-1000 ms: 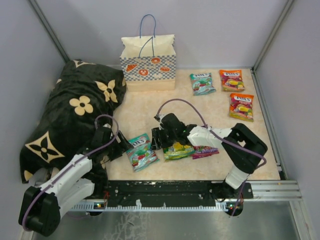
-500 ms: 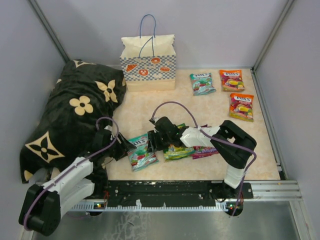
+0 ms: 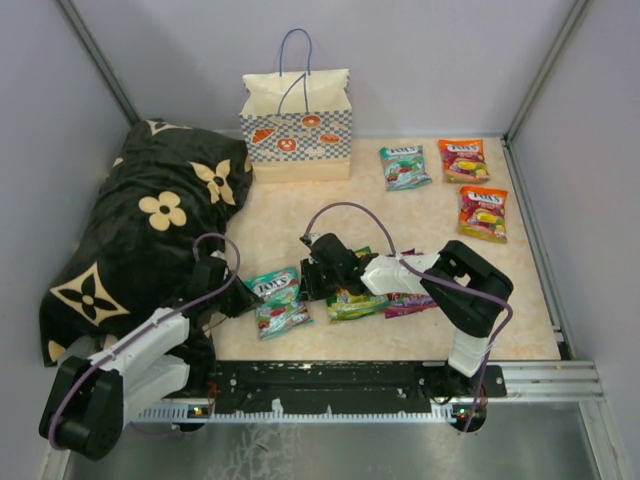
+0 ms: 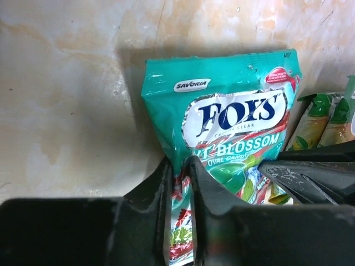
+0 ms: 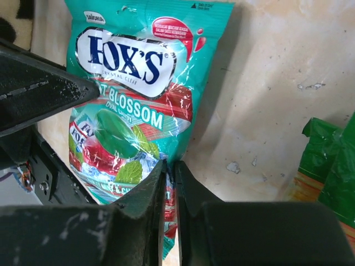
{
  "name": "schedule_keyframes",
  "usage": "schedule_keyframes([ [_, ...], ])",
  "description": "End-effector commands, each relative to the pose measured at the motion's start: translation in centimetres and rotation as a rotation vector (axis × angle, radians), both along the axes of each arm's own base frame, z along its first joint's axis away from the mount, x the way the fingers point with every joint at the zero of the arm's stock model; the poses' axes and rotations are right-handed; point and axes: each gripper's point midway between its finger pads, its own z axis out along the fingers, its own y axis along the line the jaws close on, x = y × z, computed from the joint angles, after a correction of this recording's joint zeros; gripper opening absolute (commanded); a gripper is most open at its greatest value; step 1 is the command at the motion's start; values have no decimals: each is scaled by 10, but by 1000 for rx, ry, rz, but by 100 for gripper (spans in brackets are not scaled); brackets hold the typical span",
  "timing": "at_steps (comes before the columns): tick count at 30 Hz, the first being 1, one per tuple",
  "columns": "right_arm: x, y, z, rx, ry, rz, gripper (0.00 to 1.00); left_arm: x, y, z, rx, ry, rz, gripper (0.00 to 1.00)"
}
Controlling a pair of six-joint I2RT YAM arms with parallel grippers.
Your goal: Take the snacks out of the paper bag
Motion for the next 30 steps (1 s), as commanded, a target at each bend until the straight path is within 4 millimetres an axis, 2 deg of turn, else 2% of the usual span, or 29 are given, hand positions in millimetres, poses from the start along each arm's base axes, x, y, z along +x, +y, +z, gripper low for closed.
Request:
schedule_keyframes([
  [1, 13, 18, 29, 68, -72, -2, 8, 1, 25, -9, 149, 22, 46, 17],
  [5, 16, 19, 37, 69, -89, 0, 0, 16, 28, 7, 178, -27, 57, 7],
  [9, 28, 22, 56, 72, -136, -7, 0, 38, 22, 33, 173, -109, 48, 0],
  [13, 53, 20, 90, 109, -199, -27, 0, 65, 7, 64, 148, -191, 6, 0],
  [16, 79, 6, 117, 136, -249, -59, 0, 91, -7, 88, 125, -238, -25, 0],
  [17, 89, -2, 130, 141, -279, -76, 0, 100, -13, 97, 114, -255, -37, 0],
  [20, 119, -31, 154, 117, -341, -124, 0, 130, -33, 123, 74, -304, -70, 0],
  [24, 158, -82, 175, 89, -389, -207, 0, 177, -72, 158, 15, -407, -100, 0],
  [28, 183, -141, 179, 66, -420, -323, 0, 212, -140, 179, -1, -472, -187, 0],
  [30, 190, -172, 182, 86, -419, -396, 0, 226, -179, 177, -2, -471, -238, 0],
])
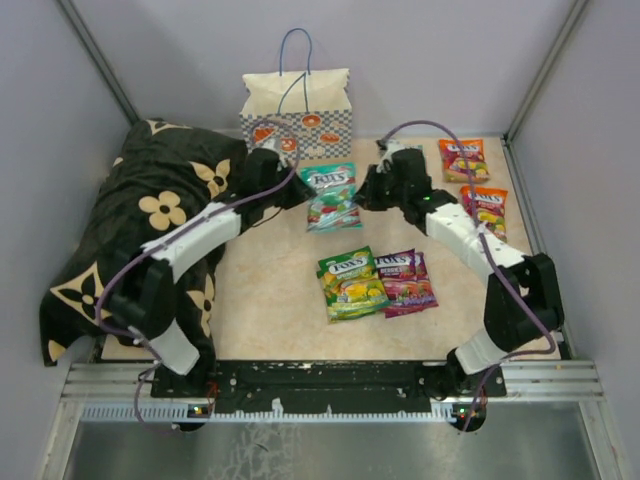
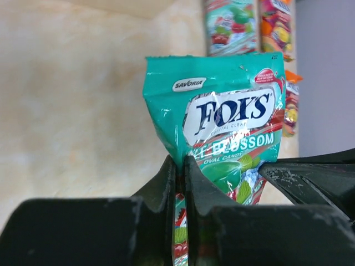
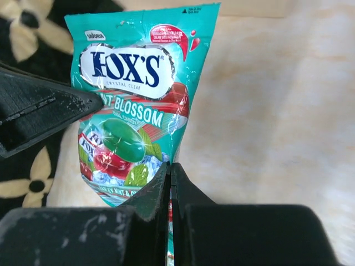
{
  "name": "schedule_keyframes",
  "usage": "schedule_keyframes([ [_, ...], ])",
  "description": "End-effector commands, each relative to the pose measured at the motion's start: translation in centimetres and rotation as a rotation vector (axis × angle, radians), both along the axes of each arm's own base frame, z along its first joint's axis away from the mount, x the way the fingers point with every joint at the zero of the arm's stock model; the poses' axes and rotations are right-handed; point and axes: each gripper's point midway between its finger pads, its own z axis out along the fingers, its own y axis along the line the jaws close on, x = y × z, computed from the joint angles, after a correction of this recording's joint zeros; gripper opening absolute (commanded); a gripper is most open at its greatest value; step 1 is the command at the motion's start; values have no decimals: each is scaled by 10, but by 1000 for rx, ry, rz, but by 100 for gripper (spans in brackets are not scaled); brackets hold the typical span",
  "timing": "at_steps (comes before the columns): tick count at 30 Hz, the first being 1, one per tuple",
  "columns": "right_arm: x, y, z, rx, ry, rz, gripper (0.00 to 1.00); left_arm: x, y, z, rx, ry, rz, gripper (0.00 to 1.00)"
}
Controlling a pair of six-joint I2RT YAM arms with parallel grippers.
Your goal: Take the snacks out of the paper bag
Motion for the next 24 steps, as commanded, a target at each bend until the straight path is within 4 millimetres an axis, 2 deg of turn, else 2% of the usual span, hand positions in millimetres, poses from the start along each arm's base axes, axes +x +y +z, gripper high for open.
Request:
schedule_keyframes([
  [1, 14, -69, 26, 39, -71, -124, 0, 36, -76, -2, 15, -47, -93, 0],
  [5, 19, -124, 3, 42, -31, -254, 0, 48, -149, -23, -25, -18, -175, 0],
  [8, 24, -161, -21, 39, 9, -346, 0, 51, -190, -41, -40, 6, -212, 0],
  [9, 25, -169, -29, 37, 22, -369, 0, 54, -201, -41, -46, -13, -213, 0],
  [13, 32, -190, -53, 21, 73, -427, 0, 56, -231, -66, -56, -26, -209, 0],
  [17, 39, -206, -72, -15, 108, -485, 0, 55, -251, -93, -78, 6, -206, 0],
  [24, 56, -217, -106, 28, 194, -519, 0, 48, -267, -116, -109, 48, -201, 0],
])
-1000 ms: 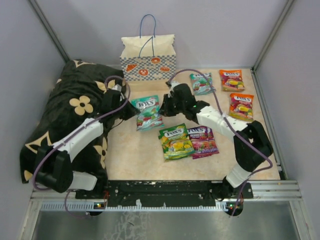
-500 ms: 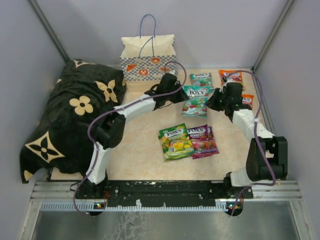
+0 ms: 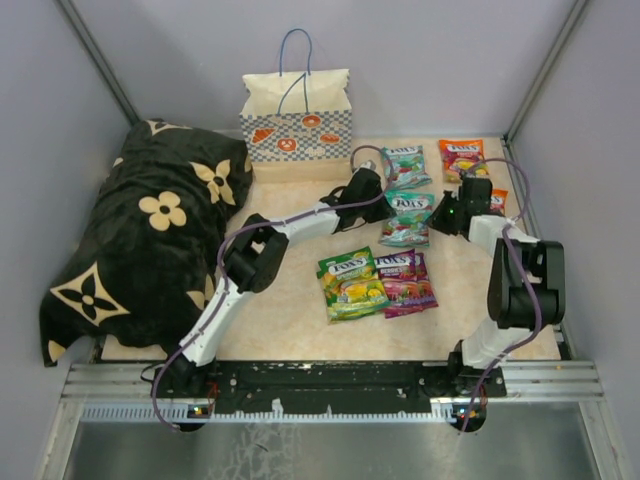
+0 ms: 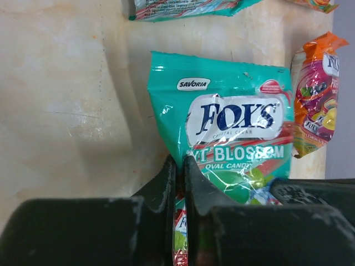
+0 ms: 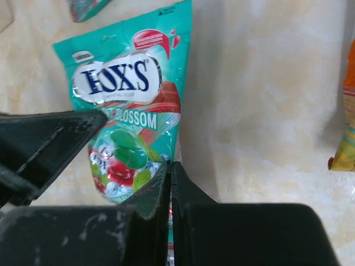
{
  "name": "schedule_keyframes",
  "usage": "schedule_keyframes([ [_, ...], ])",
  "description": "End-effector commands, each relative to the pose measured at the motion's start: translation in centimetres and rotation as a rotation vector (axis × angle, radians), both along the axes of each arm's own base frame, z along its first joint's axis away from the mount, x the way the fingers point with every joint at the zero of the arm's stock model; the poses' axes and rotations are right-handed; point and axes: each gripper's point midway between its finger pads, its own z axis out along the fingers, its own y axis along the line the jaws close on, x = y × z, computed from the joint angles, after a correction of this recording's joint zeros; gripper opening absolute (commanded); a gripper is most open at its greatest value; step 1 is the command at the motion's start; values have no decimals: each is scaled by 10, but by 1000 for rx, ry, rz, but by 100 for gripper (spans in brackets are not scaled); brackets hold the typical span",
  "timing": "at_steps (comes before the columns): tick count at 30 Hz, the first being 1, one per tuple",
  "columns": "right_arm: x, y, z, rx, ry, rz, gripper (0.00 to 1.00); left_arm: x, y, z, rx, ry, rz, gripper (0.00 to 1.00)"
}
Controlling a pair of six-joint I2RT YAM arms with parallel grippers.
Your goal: Take the snacks out of the paper bag
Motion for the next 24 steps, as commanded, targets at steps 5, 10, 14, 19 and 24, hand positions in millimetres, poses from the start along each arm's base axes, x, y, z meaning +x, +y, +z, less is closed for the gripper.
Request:
schedule_keyframes([
  [5, 43, -9, -3, 73, -43, -35, 0, 5, -24, 18, -106, -27, 27, 0],
  [10, 67, -7, -3, 108, -52, -23, 0, 25, -19, 18, -111, -40, 60, 0],
  [14, 82, -3, 6, 134, -71, -6, 0, 40, -13, 17, -113, -38, 69, 0],
  [19, 68, -1, 17, 130, -77, 6, 0, 27, -12, 29, -124, -33, 24, 0],
  [24, 37, -6, 24, 90, -83, -22, 0, -11, -11, 21, -146, 26, -13, 0],
])
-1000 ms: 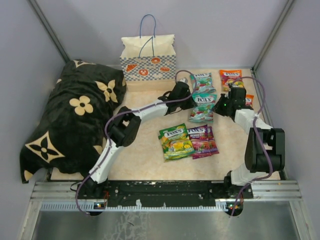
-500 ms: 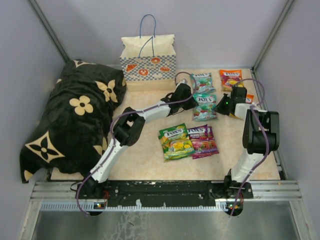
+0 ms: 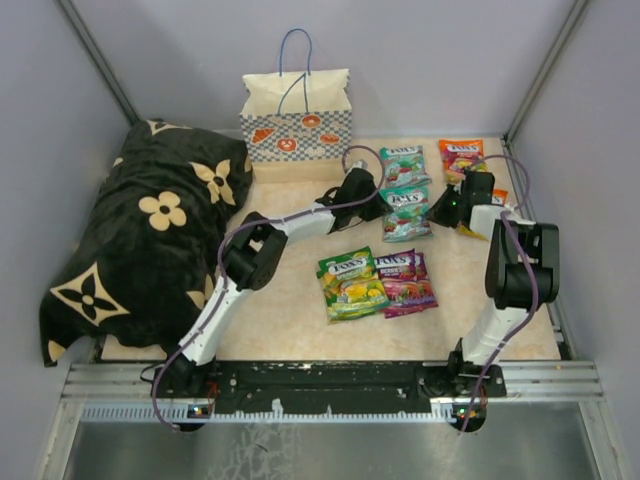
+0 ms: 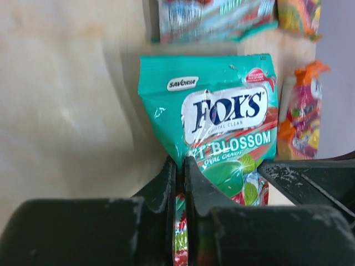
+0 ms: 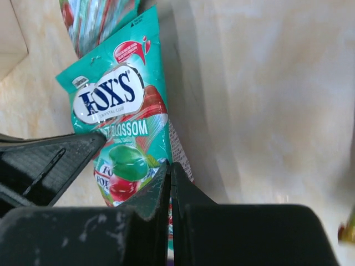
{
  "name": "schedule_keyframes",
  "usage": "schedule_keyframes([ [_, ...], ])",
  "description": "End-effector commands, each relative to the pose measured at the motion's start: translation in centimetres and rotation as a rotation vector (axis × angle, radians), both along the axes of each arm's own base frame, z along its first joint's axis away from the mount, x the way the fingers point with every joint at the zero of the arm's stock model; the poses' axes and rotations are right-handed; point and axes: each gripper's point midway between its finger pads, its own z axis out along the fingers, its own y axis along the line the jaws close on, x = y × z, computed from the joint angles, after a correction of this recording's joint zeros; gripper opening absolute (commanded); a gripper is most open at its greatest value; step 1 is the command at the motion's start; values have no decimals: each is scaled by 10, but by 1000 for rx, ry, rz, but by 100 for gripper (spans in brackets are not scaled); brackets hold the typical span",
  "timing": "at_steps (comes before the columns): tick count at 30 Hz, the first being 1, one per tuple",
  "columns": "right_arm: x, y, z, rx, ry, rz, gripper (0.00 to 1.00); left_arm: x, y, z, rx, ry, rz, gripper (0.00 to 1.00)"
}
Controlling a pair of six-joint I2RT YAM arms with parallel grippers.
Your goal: Take the snacks out of the paper bag
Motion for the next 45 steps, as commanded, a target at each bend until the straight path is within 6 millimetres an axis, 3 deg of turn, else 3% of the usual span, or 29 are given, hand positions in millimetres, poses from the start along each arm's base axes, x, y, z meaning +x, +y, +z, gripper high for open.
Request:
schedule_keyframes([
  [1, -10, -1, 45, -28, -112, -5, 0, -42, -15, 20, -72, 26, -81, 0],
  [5, -10, -4, 44, -47, -100, -8, 1, -47, -19, 12, -72, 29, -93, 0],
  [7, -8, -2, 45, -39, -107, 0, 15, -40, -15, 14, -57, -8, -94, 1],
  [8, -8, -1, 48, -36, -112, 2, 29, -37, -14, 21, -55, -47, -103, 7],
  [10, -7, -2, 57, -44, -127, 1, 58, -32, -11, 45, -54, -141, -142, 42],
  [11, -6, -3, 76, -54, -166, -3, 69, -29, -7, 56, -49, -181, -156, 63],
  [13, -8, -8, 101, -78, -211, -26, 88, -26, 5, 80, -28, -257, -175, 97],
  [14, -11, -11, 112, -95, -230, -42, 94, -25, 13, 89, -3, -294, -191, 99],
  [18, -35, -8, 150, -106, -311, -65, 95, -37, 62, 120, 74, -335, -206, 100],
  [19, -42, 0, 154, -112, -323, -49, 92, -49, 81, 107, 95, -302, -207, 100],
  [20, -51, 11, 158, -125, -334, -19, 90, -59, 96, 108, 88, -290, -209, 98],
  [26, -102, 117, 121, -21, -309, 298, 64, -137, 171, 83, 76, -206, -242, 75],
  [28, -118, 138, 100, -5, -283, 381, 58, -163, 185, 71, 69, -178, -265, 69],
  [32, -132, 148, 65, -14, -225, 439, 46, -212, 190, 56, -22, -104, -366, 58],
  [34, -133, 146, 53, -28, -205, 438, 44, -224, 192, 47, -59, -78, -372, 55],
  [39, -141, 148, 38, -19, -170, 463, 40, -243, 189, 32, -139, -24, -392, 52],
  [45, -154, 149, 30, -17, -146, 490, 38, -249, 180, 30, -210, -5, -413, 48],
])
